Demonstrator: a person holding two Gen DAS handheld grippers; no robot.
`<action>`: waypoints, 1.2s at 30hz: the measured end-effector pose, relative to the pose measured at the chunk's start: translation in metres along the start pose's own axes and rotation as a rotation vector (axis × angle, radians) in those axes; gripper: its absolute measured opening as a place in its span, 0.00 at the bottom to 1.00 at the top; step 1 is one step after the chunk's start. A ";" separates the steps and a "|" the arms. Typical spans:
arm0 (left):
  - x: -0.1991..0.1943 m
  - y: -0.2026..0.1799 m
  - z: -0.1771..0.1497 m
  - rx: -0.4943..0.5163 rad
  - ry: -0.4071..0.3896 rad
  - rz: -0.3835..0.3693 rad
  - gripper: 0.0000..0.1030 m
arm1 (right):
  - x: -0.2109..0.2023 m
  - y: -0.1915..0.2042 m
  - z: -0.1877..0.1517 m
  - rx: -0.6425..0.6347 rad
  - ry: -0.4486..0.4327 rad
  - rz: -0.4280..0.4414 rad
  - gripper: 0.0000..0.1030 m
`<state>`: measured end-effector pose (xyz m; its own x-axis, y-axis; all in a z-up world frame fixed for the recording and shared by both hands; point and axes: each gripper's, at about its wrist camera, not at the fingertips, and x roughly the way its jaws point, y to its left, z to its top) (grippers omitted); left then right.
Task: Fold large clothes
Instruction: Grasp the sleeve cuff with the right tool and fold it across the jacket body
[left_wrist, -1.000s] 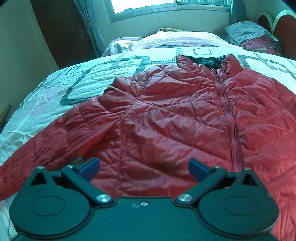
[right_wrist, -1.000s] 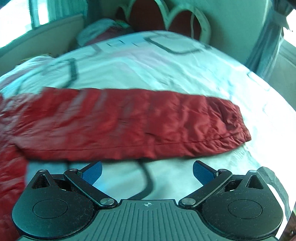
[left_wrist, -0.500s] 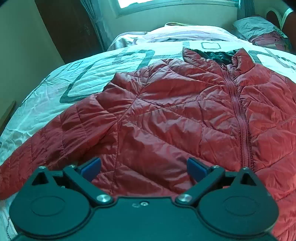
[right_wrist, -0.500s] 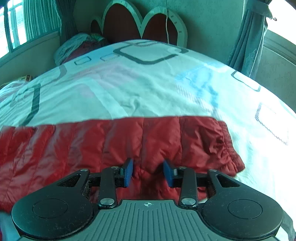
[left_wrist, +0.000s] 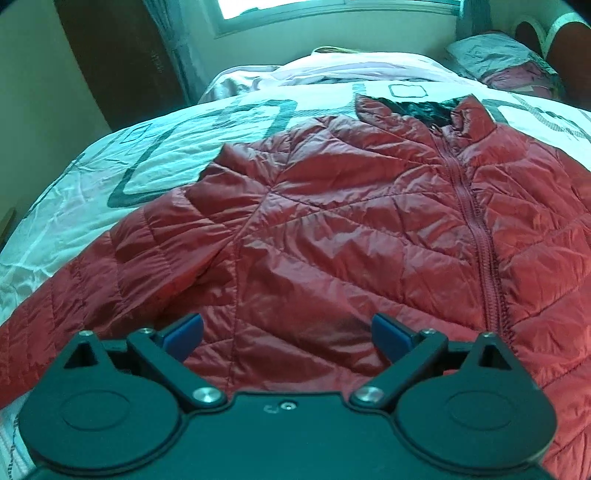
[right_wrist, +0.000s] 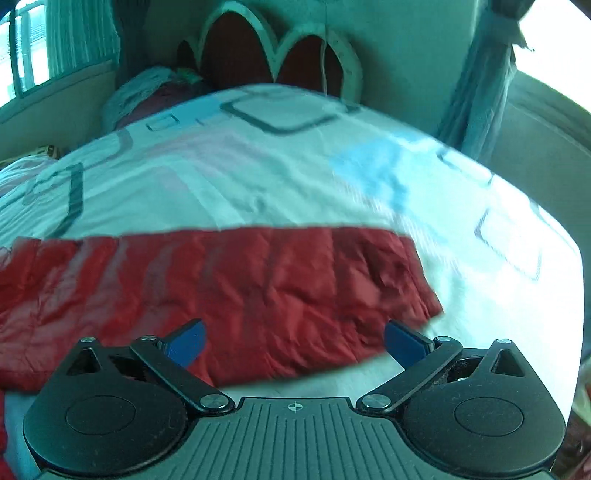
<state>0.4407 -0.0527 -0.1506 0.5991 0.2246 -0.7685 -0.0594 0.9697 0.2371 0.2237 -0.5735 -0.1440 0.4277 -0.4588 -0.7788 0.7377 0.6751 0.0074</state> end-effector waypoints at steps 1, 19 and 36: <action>0.000 -0.002 0.001 0.008 -0.002 0.000 0.94 | 0.004 -0.009 -0.001 0.046 0.021 0.000 0.99; 0.002 0.012 0.010 -0.007 -0.016 0.014 0.90 | -0.022 0.101 0.053 -0.101 -0.213 0.201 0.12; 0.001 0.082 0.010 -0.067 -0.003 0.006 0.90 | -0.111 0.418 -0.072 -0.476 -0.053 0.815 0.12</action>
<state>0.4446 0.0264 -0.1264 0.6010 0.2302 -0.7654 -0.1160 0.9726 0.2014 0.4473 -0.1988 -0.0993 0.7492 0.2404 -0.6172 -0.0847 0.9589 0.2707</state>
